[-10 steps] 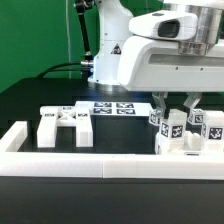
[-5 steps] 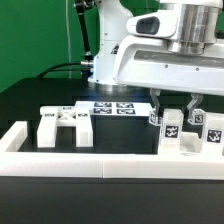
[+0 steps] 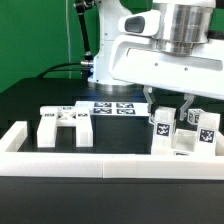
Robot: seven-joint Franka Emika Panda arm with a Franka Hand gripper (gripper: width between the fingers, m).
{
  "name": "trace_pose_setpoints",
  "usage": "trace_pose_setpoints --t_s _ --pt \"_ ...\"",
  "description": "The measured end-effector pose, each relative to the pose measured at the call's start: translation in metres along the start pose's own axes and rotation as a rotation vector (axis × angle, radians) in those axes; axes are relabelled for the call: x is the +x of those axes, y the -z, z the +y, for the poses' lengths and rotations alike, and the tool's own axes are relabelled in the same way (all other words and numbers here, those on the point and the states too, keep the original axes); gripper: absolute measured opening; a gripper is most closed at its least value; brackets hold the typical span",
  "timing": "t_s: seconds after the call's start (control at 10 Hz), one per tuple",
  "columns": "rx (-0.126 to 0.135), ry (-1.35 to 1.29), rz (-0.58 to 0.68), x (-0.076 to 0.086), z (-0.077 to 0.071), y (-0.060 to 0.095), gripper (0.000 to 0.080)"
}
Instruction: Assemble chair
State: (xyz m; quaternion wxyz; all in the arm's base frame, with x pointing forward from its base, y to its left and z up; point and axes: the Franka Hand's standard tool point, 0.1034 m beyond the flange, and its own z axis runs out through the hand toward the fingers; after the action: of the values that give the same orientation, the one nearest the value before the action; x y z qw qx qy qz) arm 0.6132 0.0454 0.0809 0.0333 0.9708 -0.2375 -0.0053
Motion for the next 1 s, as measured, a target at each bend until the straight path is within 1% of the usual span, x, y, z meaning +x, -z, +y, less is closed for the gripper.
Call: trace_pose_setpoints --t_s 0.1,0.2,0.3,0.4,0.5,0.6,0.7,0.8,1.0 --pt "-0.008 -0.038 -0.007 -0.001 0.002 0.001 0.0295" --pt "-0.012 -0.036 -0.009 -0.001 0.004 0.001 0.0328" --pt "-0.012 -0.021 -0.01 -0.002 0.003 0.001 0.0328" --pt "-0.01 0.009 -0.01 -0.002 0.002 0.005 0.0508" --pt "-0.004 0.014 -0.008 -0.005 0.0 0.011 0.0508" --pt "0.0 0.025 -0.01 -0.011 0.001 0.016 0.0624" --pt "0.004 0.028 -0.011 -0.016 0.002 0.021 0.0642" --pt "0.006 0.032 -0.013 -0.019 0.003 0.023 0.0642" --pt "0.006 0.031 -0.013 -0.019 0.003 0.022 0.0649"
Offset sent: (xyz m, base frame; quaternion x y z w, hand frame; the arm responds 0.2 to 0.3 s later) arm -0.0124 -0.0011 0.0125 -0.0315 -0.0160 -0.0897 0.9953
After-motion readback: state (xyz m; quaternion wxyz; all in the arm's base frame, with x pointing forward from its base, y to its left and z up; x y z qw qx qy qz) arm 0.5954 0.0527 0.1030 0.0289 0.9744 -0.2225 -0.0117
